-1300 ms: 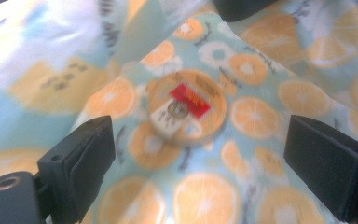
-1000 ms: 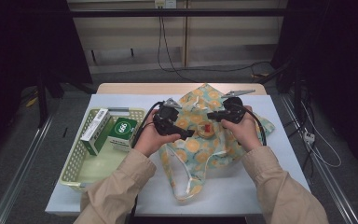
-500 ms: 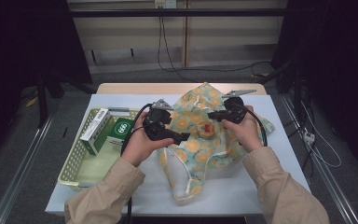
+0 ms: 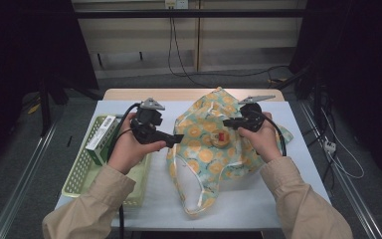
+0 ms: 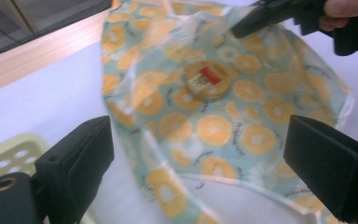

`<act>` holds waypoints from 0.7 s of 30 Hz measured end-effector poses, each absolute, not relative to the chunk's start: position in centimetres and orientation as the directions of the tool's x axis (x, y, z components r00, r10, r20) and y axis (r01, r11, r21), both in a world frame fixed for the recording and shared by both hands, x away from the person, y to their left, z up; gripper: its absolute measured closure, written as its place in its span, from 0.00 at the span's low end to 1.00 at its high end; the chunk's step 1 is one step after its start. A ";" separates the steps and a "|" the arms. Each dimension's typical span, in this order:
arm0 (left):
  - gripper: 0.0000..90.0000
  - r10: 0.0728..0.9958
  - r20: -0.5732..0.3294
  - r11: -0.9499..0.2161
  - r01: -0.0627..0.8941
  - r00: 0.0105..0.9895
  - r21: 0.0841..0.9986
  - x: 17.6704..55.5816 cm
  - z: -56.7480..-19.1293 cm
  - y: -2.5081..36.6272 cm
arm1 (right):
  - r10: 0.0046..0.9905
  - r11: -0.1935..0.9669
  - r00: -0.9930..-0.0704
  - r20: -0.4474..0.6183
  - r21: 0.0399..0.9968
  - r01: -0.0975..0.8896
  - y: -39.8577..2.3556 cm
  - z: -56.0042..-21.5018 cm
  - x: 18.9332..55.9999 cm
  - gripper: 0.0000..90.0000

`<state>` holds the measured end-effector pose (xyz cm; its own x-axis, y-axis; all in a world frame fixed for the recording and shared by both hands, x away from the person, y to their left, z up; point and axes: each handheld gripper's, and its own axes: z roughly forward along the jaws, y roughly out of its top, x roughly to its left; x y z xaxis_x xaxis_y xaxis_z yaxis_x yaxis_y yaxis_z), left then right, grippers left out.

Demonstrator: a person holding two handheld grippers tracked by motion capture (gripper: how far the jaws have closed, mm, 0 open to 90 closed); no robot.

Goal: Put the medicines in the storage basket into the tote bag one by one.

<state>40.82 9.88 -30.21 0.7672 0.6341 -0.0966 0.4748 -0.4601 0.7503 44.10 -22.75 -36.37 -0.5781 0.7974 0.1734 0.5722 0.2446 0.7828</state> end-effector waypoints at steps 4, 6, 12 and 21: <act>0.09 0.650 -0.087 -0.453 0.477 0.755 0.753 41.0 -30.3 11.5 | 0.798 0.242 -0.577 0.174 0.784 0.571 -22.9 -36.4 44.1 1.00; 0.09 0.662 -0.077 -0.455 0.481 0.745 0.749 41.1 -30.4 12.3 | 0.798 0.242 -0.576 0.176 0.783 0.574 -23.0 -36.4 44.1 1.00; 0.09 0.693 -0.053 -0.460 0.497 0.719 0.735 41.7 -31.1 14.9 | 0.799 0.241 -0.575 0.176 0.783 0.574 -23.1 -36.6 44.2 1.00; 0.08 0.728 -0.046 -0.453 0.529 0.684 0.718 42.7 -33.6 18.0 | 0.800 0.239 -0.574 0.177 0.783 0.574 -23.1 -36.6 44.2 1.00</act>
<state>42.71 17.97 -33.59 0.6845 0.7276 -0.0455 0.5291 -0.4528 0.7177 44.18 -23.14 -36.64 -0.5736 0.7999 0.1767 0.5741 0.2387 0.7832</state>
